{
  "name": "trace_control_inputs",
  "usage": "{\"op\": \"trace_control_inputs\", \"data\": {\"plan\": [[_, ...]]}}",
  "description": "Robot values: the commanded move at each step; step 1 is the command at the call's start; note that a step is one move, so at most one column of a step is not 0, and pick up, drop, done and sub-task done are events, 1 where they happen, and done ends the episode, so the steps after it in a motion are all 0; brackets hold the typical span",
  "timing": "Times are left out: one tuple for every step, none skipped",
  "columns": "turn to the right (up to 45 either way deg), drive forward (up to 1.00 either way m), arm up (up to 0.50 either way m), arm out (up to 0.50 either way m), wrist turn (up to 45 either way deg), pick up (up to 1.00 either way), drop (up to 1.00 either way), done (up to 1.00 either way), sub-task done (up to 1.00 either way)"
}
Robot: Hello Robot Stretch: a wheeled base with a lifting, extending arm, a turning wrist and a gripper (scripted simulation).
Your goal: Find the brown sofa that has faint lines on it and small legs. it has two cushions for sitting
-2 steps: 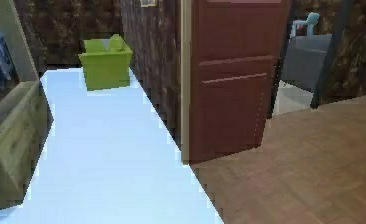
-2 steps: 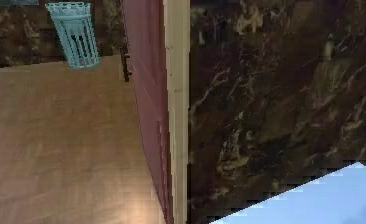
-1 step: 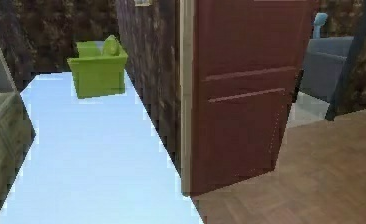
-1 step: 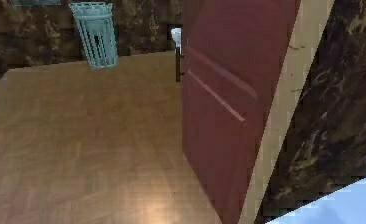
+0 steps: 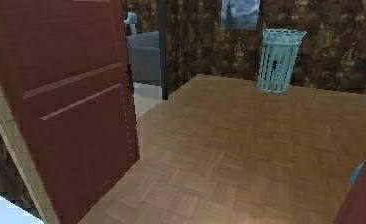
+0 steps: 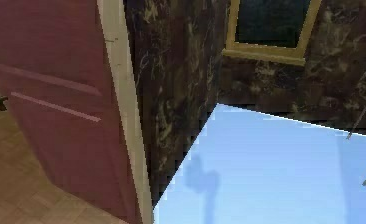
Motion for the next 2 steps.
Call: {"op": "trace_control_inputs", "data": {"plan": [[12.0, 0.00, 0.00, 0.00, 0.0, 0.00, 0.00, 0.00, 0.00], [0.0, 1.00, 0.00, 0.00, 0.0, 0.00, 0.00, 0.00, 0.00]]}}
